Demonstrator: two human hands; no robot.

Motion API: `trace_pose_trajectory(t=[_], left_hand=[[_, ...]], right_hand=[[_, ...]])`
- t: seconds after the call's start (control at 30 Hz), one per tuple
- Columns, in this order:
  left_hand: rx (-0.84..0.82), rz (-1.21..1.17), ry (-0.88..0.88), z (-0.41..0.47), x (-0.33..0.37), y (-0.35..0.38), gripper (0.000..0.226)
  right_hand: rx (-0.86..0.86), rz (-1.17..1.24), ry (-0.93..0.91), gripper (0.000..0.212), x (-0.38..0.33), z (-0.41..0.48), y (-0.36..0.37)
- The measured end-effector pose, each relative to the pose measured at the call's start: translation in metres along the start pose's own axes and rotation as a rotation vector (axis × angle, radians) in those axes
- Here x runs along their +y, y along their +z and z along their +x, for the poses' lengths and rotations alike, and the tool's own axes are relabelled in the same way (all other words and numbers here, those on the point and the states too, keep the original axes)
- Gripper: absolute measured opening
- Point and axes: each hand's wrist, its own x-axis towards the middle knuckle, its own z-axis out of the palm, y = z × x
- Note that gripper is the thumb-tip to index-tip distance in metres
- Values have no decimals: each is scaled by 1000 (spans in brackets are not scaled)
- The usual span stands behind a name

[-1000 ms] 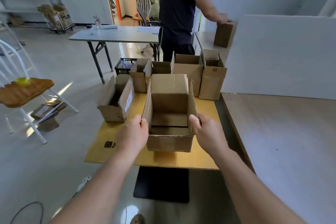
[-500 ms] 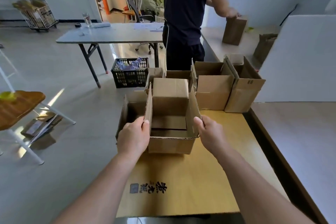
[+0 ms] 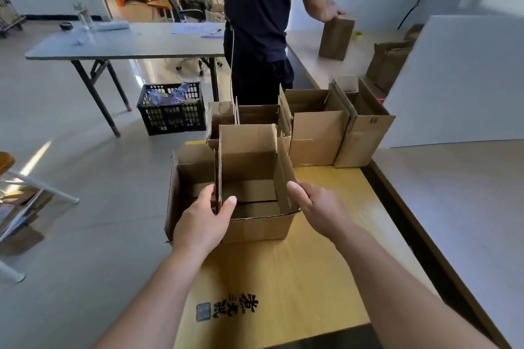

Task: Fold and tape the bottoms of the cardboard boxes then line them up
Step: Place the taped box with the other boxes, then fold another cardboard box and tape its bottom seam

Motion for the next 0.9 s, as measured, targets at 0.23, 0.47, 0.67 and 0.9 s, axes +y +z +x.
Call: trace_pose_trajectory(t=[0.23,0.47,0.67,0.9], left_hand=[[233,60,259,4,31,-1,58],[216,69,549,-42,88,46,40],[38,138,597,-123,130,119,40],[-183,257,789,-245,189,223,40]], right_hand=[[141,-122,-8,46,1,-17,-25],[318,-271,-38,34,48,-76,-65],[367,-290,101,33,131,-171,-112],[454,-325,347,29,240,-309,-143]])
